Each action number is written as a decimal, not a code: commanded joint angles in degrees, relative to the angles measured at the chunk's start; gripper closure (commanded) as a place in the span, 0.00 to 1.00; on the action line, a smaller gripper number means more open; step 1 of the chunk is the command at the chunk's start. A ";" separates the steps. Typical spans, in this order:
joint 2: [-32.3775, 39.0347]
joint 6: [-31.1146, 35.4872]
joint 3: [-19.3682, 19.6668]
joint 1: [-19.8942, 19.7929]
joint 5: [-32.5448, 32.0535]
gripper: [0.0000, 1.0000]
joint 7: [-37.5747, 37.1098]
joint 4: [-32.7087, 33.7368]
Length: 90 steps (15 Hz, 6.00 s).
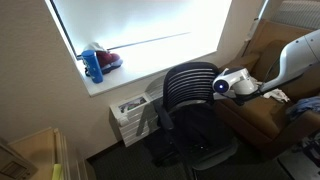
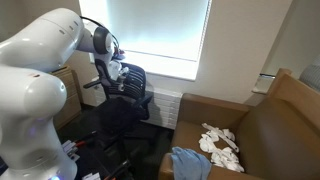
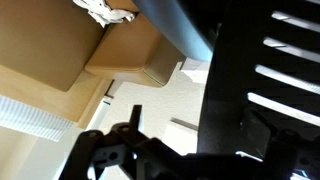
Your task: Push the chair against the wall
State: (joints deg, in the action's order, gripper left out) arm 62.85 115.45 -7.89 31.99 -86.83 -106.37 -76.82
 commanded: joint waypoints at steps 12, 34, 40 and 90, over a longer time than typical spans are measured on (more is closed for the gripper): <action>-1.89 -17.56 4.57 -3.03 -3.23 0.00 -4.33 5.47; -9.98 27.76 -6.34 -10.79 8.65 0.00 19.99 -3.76; -7.85 30.12 -3.24 -7.10 18.54 0.00 27.55 -2.41; -14.25 5.99 12.69 1.13 -1.61 0.00 -6.01 3.92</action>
